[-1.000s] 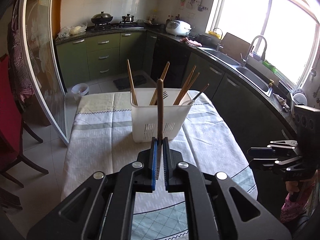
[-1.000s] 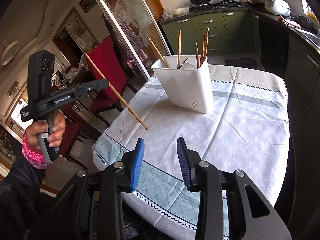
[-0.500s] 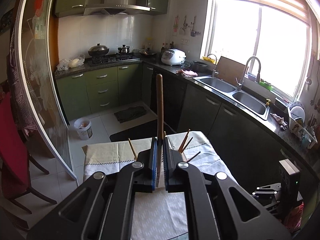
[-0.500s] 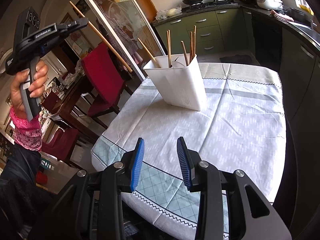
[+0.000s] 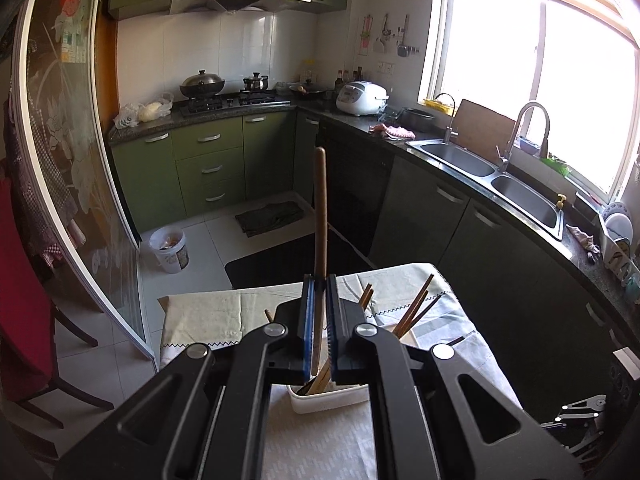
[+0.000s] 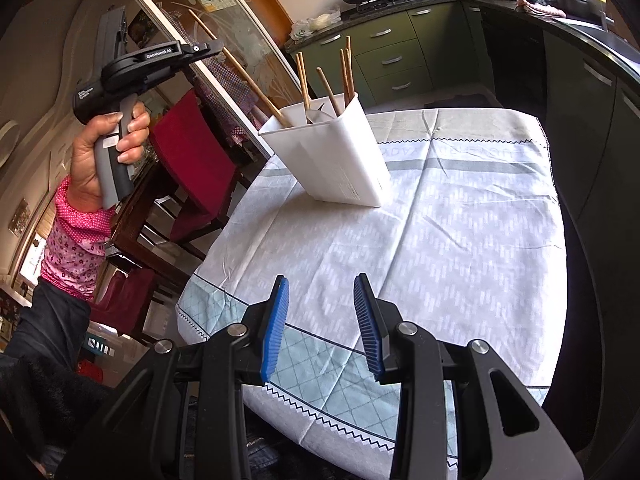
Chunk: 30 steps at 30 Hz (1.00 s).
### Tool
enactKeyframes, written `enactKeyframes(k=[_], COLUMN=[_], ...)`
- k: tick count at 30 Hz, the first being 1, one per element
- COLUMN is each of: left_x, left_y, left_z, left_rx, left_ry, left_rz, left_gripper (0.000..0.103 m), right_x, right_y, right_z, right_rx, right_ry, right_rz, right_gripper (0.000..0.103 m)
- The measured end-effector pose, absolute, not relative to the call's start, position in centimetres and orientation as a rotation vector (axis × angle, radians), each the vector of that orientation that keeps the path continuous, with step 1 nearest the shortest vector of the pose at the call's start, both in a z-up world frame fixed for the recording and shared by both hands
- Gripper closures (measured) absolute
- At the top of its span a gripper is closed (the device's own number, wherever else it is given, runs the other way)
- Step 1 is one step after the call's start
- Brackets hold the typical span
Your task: Organize utensils
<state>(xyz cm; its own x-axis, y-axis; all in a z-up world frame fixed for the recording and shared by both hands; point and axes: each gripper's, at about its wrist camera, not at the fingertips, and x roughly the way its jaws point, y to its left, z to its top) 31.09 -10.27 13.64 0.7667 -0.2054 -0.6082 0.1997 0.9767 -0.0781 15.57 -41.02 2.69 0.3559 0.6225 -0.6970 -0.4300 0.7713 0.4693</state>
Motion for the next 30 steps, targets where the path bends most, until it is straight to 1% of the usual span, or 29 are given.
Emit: enactKeyframes(k=[8, 12, 14, 16, 17, 19, 20, 22, 23, 25, 26, 27, 28, 29, 30], left_x=[32.5, 32.5, 32.0, 30.8, 30.1, 28.0, 26.7, 23.8, 22.2, 18.9, 17.3, 15.6, 13.9, 12.2, 10.6], left_y=[-10.1, -10.2, -10.2, -10.0, -9.9, -9.5, -9.2, -8.8, -8.5, -7.8, -7.5, -7.3, -6.9, -6.6, -6.5], left_z=[6.5, 4.1, 3.6, 3.5, 3.4, 3.5, 3.6, 3.3, 3.1, 2.5, 2.2, 2.0, 1.7, 1.6, 1.7], left_rx=[-0.003, 0.009, 0.028, 0.033, 0.031, 0.01, 0.002, -0.002, -0.015, -0.044, -0.048, -0.055, -0.064, -0.067, -0.061], left_ry=[0.757, 0.788, 0.778, 0.757, 0.75, 0.735, 0.724, 0.709, 0.705, 0.689, 0.681, 0.666, 0.643, 0.617, 0.588], left_rz=[-0.224, -0.225, -0.218, -0.213, -0.215, -0.22, -0.222, -0.219, -0.22, -0.21, -0.201, -0.19, -0.174, -0.158, -0.138], left_gripper=[0.097, 0.096, 0.091, 0.081, 0.078, 0.062, 0.06, 0.052, 0.05, 0.037, 0.034, 0.024, 0.016, 0.013, 0.01], right_x=[14.8, 13.9, 13.3, 12.5, 12.2, 11.3, 10.8, 9.9, 9.4, 8.6, 8.1, 7.5, 7.1, 6.6, 6.1], right_y=[-40.1, -39.8, -39.8, -39.8, -39.8, -39.8, -39.7, -39.5, -39.4, -39.1, -38.9, -38.7, -38.5, -38.3, -38.0], right_z=[1.1, 0.0, -0.3, -0.5, -0.6, -0.7, -0.7, -0.9, -1.0, -1.2, -1.2, -1.1, -1.0, -0.8, -0.5], right_rx=[0.254, 0.276, 0.285, 0.296, 0.3, 0.305, 0.304, 0.299, 0.296, 0.275, 0.259, 0.244, 0.237, 0.235, 0.229], right_ry=[1.019, 1.035, 1.039, 1.038, 1.035, 1.022, 1.013, 0.998, 0.992, 0.969, 0.95, 0.924, 0.9, 0.872, 0.836], right_rz=[0.709, 0.707, 0.705, 0.705, 0.706, 0.704, 0.697, 0.687, 0.681, 0.641, 0.615, 0.593, 0.58, 0.569, 0.553], right_gripper=[0.069, 0.068, 0.067, 0.067, 0.067, 0.065, 0.064, 0.063, 0.062, 0.058, 0.052, 0.043, 0.037, 0.022, 0.01])
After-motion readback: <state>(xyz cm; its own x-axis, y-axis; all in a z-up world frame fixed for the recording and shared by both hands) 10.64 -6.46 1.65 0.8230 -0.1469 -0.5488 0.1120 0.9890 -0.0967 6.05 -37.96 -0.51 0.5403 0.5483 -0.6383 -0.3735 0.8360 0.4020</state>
